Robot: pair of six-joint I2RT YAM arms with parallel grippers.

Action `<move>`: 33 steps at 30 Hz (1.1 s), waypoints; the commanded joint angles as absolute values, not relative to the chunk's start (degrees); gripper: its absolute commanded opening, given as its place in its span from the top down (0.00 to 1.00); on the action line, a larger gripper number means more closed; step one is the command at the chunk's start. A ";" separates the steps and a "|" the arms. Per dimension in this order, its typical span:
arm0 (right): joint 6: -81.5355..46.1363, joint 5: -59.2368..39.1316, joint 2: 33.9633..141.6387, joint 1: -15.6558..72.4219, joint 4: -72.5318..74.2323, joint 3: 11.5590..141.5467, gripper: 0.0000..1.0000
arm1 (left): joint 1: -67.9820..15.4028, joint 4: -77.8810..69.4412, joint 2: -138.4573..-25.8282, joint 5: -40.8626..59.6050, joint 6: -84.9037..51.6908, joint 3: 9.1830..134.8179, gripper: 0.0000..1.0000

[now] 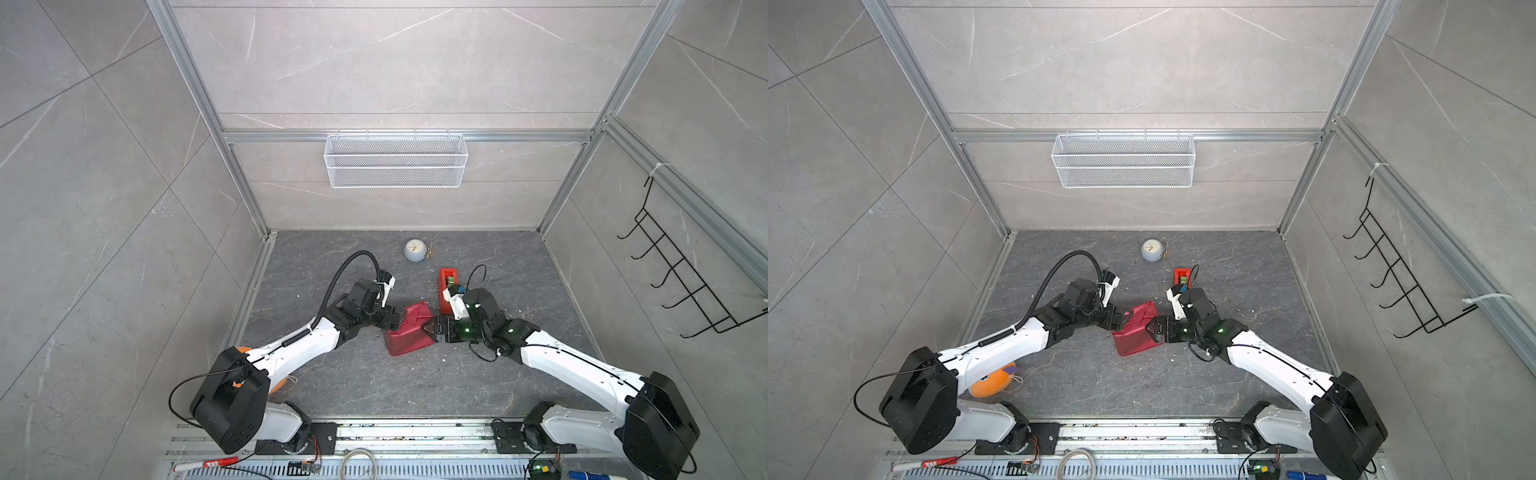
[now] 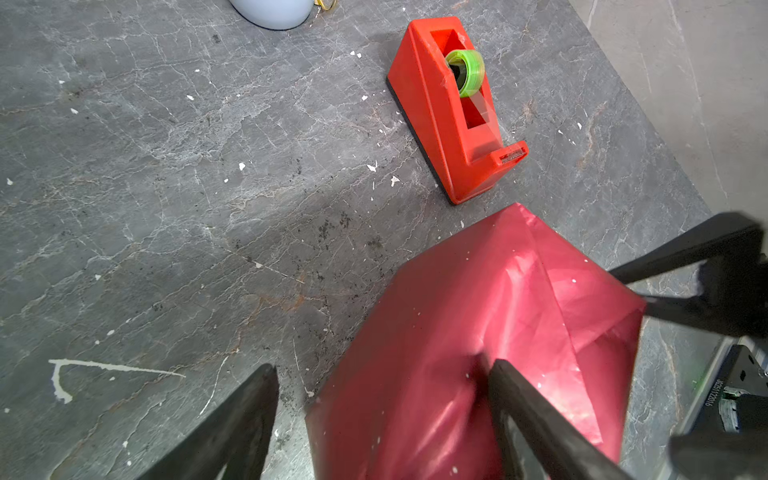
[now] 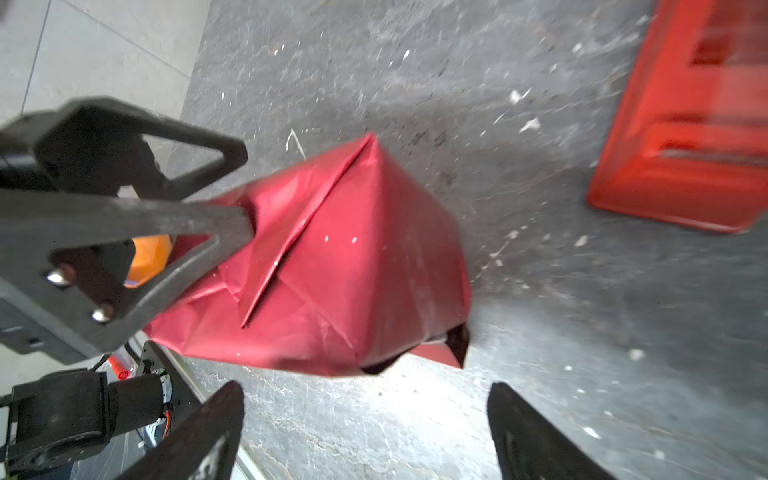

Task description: Wrap the gift box in paper

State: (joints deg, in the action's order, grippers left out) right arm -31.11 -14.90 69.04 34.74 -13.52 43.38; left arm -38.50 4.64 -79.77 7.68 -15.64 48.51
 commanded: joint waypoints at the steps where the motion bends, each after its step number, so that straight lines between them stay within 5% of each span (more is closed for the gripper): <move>1: -28.80 -16.05 66.47 28.98 -18.25 46.11 0.07 | -38.72 9.21 -80.78 8.45 -14.74 47.98 0.20; 12: -28.76 -32.78 83.19 10.58 -16.91 56.40 0.16 | -38.70 9.12 -80.69 9.93 -14.77 47.72 0.20; 24: -25.05 -41.97 101.66 5.63 -18.57 66.74 0.44 | -38.73 8.70 -80.42 10.03 -14.56 47.90 0.20; 33: -24.30 -44.68 105.60 5.36 -17.47 66.17 0.54 | -38.75 8.68 -80.16 9.43 -14.40 47.81 0.20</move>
